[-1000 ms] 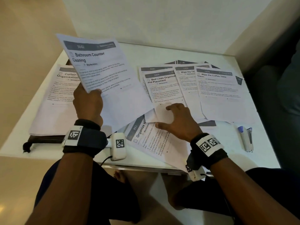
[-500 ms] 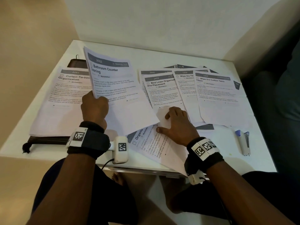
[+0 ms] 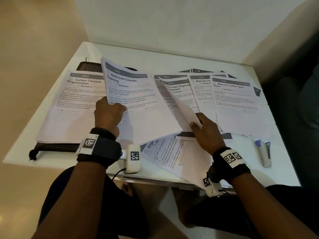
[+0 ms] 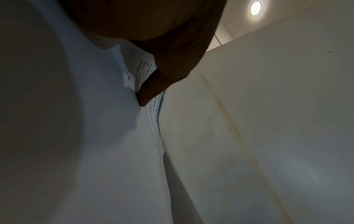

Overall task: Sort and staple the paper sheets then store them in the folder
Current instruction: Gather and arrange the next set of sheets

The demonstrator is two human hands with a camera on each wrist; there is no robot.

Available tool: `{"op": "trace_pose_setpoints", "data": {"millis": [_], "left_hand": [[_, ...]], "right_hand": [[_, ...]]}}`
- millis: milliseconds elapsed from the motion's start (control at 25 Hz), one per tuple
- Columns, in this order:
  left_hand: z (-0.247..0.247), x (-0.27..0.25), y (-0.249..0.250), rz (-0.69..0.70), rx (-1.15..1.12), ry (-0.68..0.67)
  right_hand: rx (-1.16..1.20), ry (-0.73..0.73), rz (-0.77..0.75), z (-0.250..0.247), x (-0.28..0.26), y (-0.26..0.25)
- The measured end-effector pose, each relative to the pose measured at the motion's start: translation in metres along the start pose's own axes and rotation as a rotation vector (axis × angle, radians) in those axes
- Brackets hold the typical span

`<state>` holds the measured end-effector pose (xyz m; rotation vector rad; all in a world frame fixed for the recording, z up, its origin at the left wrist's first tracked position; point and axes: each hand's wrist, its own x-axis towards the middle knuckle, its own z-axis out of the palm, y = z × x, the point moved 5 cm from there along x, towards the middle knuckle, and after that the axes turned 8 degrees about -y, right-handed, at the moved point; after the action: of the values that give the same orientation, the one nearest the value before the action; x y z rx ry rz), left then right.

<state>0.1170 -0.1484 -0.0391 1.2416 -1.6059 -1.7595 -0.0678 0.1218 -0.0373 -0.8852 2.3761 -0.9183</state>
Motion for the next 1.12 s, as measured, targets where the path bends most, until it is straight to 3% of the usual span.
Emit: {"op": "trace_pose_setpoints", "data": {"millis": [120,360,480,600,760,920,1120], "left_hand": [[0.01,0.001,-0.002,0.004,-0.001,-0.044],[0.04,-0.017,-0.004,-0.007,-0.067,-0.114],[0.05,-0.026,-0.001,-0.001,-0.12,-0.162],[0.056,-0.03,0.001,-0.011,-0.151,-0.208],[0.059,-0.025,-0.003,-0.055,-0.21,-0.208],[0.06,-0.021,-0.008,-0.079,-0.299,-0.183],[0.059,-0.013,-0.005,-0.09,-0.565,-0.343]], "right_hand": [[0.032,0.102,-0.033,-0.011,-0.004,-0.008],[0.006,0.157,-0.259,-0.005,-0.001,-0.019],[0.0,0.19,-0.29,-0.004,0.002,-0.015],[0.08,0.128,-0.296,-0.003,0.001,-0.02],[-0.119,-0.02,-0.413,0.015,-0.012,-0.053],[-0.223,-0.163,-0.439,0.048,-0.027,-0.086],[-0.312,-0.211,-0.431,0.076,-0.035,-0.104]]}}
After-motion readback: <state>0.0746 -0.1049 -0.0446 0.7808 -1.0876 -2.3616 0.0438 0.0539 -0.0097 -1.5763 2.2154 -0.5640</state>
